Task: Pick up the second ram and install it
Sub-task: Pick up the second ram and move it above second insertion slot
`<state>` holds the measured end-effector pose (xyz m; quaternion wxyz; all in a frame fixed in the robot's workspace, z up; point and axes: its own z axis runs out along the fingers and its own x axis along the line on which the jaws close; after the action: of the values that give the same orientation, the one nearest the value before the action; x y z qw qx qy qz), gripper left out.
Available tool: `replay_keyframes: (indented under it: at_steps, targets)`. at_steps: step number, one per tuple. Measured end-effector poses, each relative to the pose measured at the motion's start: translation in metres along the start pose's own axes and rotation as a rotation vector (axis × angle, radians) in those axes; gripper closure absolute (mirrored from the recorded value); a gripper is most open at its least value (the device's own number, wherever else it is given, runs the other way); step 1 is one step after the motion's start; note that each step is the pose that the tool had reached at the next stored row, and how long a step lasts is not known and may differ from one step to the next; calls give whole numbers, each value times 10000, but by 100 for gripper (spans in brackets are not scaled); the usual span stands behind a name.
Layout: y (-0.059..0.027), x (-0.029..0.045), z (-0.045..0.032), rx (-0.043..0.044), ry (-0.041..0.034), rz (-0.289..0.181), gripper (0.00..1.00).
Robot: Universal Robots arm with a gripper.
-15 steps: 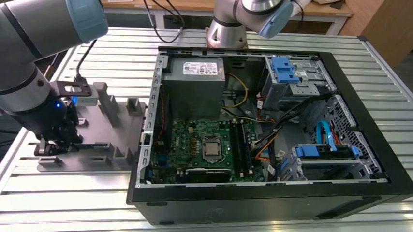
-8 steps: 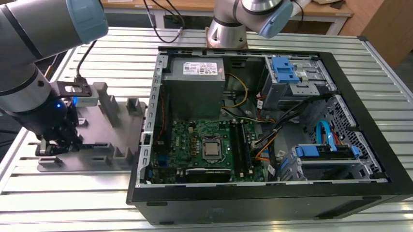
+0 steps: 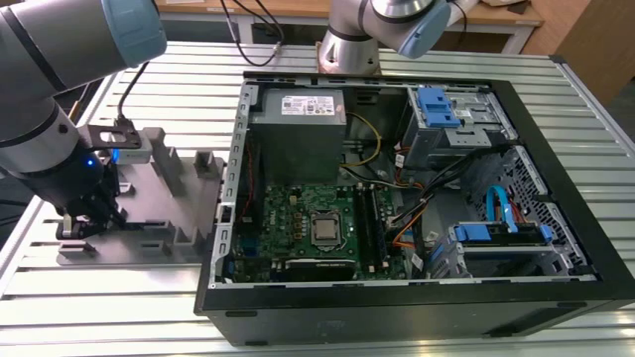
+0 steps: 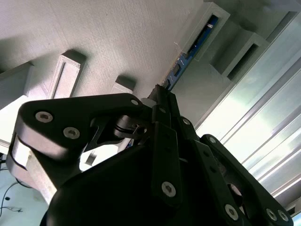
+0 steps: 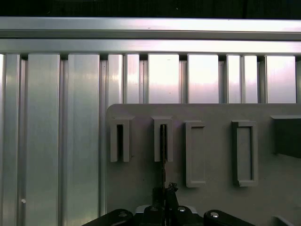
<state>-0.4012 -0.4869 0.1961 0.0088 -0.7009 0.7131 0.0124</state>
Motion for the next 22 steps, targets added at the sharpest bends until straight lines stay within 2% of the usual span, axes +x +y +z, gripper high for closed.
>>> replay_keyframes:
  at_steps: [10,22]
  targets:
    - [-1,0,-9,-1,1,-1,89]
    - [0,-6,-200,0,-1,0,89]
